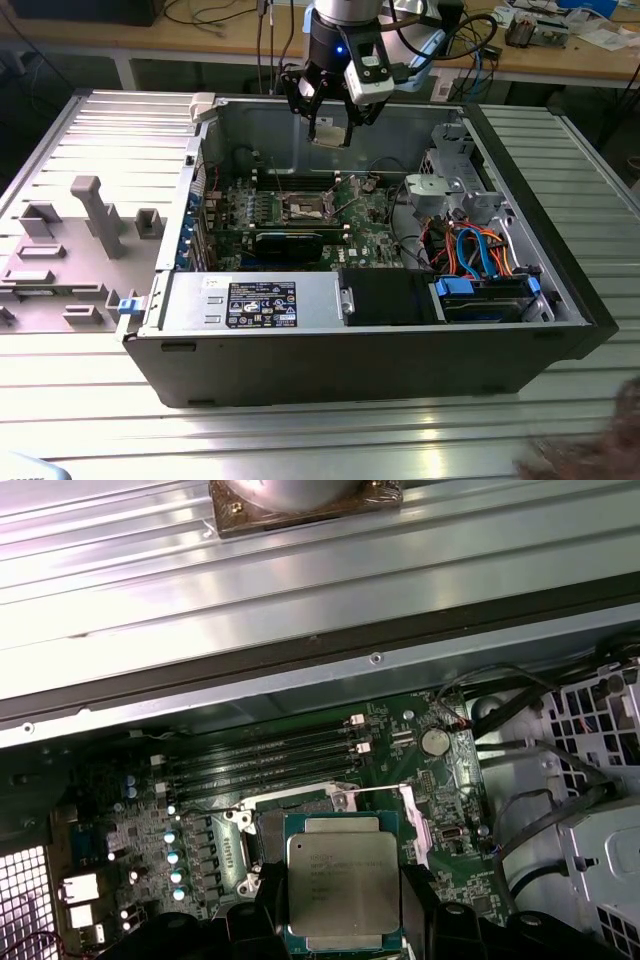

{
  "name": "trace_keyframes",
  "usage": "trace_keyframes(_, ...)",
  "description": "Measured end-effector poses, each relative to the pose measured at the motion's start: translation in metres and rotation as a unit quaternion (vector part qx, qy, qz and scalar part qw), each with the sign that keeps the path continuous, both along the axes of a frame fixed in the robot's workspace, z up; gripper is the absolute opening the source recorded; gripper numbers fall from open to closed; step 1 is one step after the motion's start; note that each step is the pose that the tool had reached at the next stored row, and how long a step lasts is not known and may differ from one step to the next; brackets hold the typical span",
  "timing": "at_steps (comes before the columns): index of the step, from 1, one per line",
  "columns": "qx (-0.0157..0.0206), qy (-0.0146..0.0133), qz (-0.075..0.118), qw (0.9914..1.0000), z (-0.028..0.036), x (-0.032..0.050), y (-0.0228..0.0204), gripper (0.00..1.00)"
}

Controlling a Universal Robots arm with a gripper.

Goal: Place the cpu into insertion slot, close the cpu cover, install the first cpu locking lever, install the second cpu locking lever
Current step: 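Place the cpu into insertion slot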

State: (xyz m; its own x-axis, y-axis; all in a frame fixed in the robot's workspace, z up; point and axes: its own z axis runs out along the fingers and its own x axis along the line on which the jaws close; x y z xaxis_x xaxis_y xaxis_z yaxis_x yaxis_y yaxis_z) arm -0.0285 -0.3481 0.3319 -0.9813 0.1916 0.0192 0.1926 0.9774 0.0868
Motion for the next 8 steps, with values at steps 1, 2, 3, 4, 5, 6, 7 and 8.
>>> trace_keyframes(1, 0.0000, 0.0000, -0.001, 1.00000, 0.0000, 0.0000, 0.0000, 0.55)
trace_keyframes(2, 0.0000, 0.0000, -0.001, 1.00000, 0.0000, 0.0000, 0.0000, 0.55)
trace_keyframes(3, 0.0000, 0.0000, -0.001, 1.00000, 0.0000, 0.0000, 0.0000, 0.55)
trace_keyframes(4, 0.0000, 0.0000, -0.002, 1.00000, 0.0000, 0.0000, 0.0000, 0.55)
trace_keyframes(5, 0.0000, 0.0000, -0.002, 1.00000, 0.0000, 0.0000, 0.0000, 0.55)
trace_keyframes(6, 0.0000, 0.0000, -0.002, 1.00000, 0.0000, 0.0000, 0.0000, 0.55)
trace_keyframes(7, 0.0000, 0.0000, -0.003, 1.00000, 0.0000, 0.0000, 0.0000, 0.55)
trace_keyframes(8, 0.0000, 0.0000, -0.003, 1.00000, 0.0000, 0.0000, 0.0000, 0.55)
